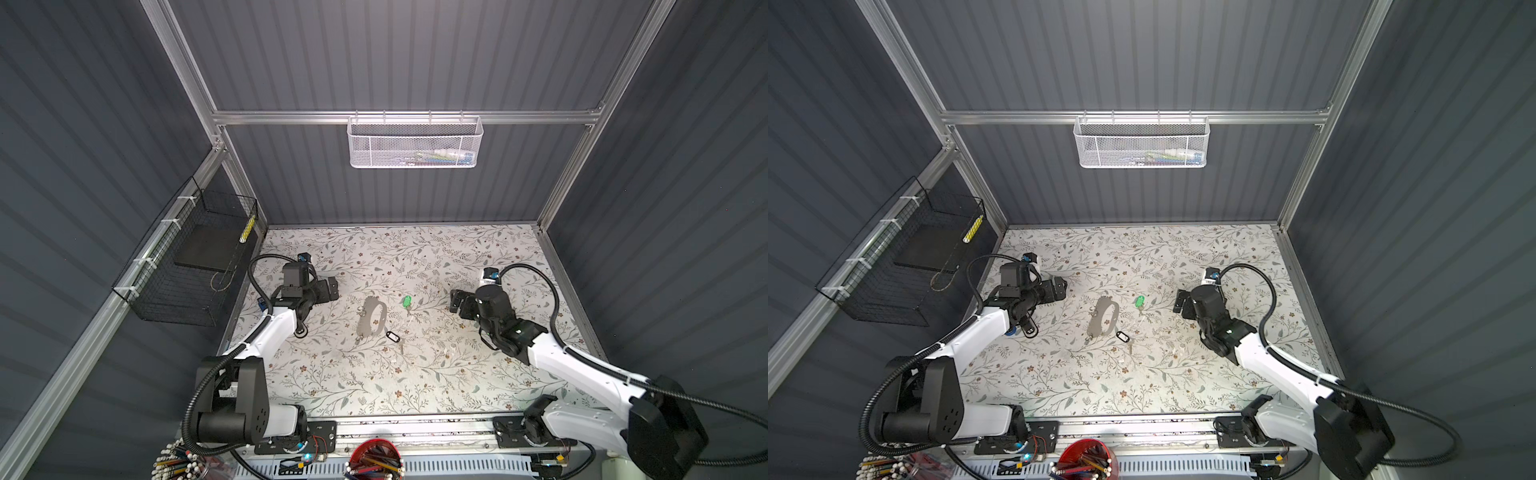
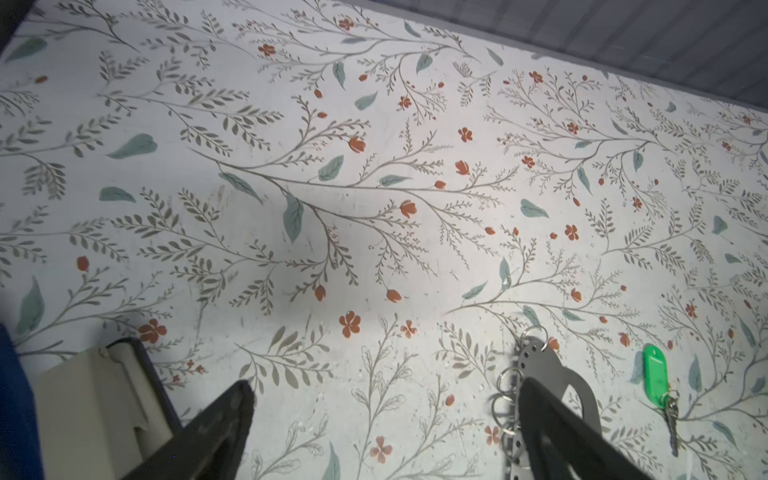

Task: Put the keys on the keyring
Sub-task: 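Move the left gripper over the silver ring plate while the right gripper approaches it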

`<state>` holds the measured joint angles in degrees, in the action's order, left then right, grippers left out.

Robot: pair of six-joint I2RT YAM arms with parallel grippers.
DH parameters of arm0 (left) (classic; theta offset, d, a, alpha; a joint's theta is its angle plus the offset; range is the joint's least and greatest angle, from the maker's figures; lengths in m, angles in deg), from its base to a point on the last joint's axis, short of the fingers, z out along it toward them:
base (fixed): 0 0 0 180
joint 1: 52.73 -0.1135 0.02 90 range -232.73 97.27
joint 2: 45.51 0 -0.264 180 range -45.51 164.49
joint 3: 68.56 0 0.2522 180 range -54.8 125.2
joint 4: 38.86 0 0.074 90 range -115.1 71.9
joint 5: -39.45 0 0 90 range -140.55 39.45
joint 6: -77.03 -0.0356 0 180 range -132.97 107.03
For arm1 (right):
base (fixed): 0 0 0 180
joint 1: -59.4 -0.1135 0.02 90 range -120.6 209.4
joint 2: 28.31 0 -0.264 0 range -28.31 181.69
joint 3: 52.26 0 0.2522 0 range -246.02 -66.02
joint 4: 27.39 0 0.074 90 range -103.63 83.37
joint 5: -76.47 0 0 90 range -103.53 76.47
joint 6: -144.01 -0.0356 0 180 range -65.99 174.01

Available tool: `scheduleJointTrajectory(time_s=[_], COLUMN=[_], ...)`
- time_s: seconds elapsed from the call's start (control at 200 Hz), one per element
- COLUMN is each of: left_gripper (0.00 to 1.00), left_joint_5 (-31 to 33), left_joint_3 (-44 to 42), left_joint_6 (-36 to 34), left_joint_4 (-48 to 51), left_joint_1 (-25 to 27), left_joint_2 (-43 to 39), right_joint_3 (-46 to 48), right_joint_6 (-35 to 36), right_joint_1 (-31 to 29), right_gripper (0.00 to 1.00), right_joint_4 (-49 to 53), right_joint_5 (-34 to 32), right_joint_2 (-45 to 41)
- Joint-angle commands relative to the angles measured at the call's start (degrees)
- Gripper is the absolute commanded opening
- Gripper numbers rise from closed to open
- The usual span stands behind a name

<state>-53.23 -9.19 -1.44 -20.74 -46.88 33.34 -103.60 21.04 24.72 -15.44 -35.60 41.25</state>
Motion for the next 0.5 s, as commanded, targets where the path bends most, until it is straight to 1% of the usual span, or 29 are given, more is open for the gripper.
scheduleJointTrajectory(time_s=[0.0,0.015,0.035,0.105,0.16,0.235,0.275,0.365,0.435,0.495], left_gripper=[1.00,1.00,1.00,1.00,1.00,1.00,1.00,1.00,1.00,1.00], left_joint_5=[-1.9,-1.9,-1.9,-2.1,-2.0,-1.9,-1.9,-2.1,-2.6,-3.3], left_joint_3=[-0.6,-0.6,-0.5,-0.3,0.1,0.8,1.2,2.4,3.3,4.0], left_joint_6=[1.4,1.4,1.4,1.5,1.3,0.9,0.7,0.2,0.2,0.0], left_joint_4=[2.5,2.5,2.6,2.7,3.0,3.3,3.5,4.1,4.3,4.3], left_joint_1=[1.7,1.9,2.2,3.4,4.5,5.6,6.1,7.0,7.6,8.1], left_joint_2=[-0.2,-0.1,0.1,0.9,1.8,3.2,4.0,5.9,7.2,8.3], right_joint_3=[-5.7,-6.3,-6.9,-8.8,-10.0,-13.4,-15.5,-19.1,-22.4,-24.3], right_joint_6=[-4.4,-4.4,-3.9,0.4,1.4,-1.8,-2.1,0.5,0.1,1.3], right_joint_1=[-3.6,-4.3,-4.9,-6.1,-7.1,-7.3,-7.3,-7.3,-7.3,-7.4], right_gripper=[0.99,0.99,0.99,0.99,0.99,0.99,0.99,0.99,0.99,0.99], right_joint_4=[3.6,3.7,3.2,0.9,-0.2,4.7,7.4,8.9,12.0,12.9], right_joint_5=[-14.2,-15.9,-16.6,-13.1,-13.6,-14.9,-14.9,-10.5,-9.2,-7.5], right_joint_2=[5.8,6.8,8.1,10.8,12.5,15.0,16.4,19.7,22.3,24.0])
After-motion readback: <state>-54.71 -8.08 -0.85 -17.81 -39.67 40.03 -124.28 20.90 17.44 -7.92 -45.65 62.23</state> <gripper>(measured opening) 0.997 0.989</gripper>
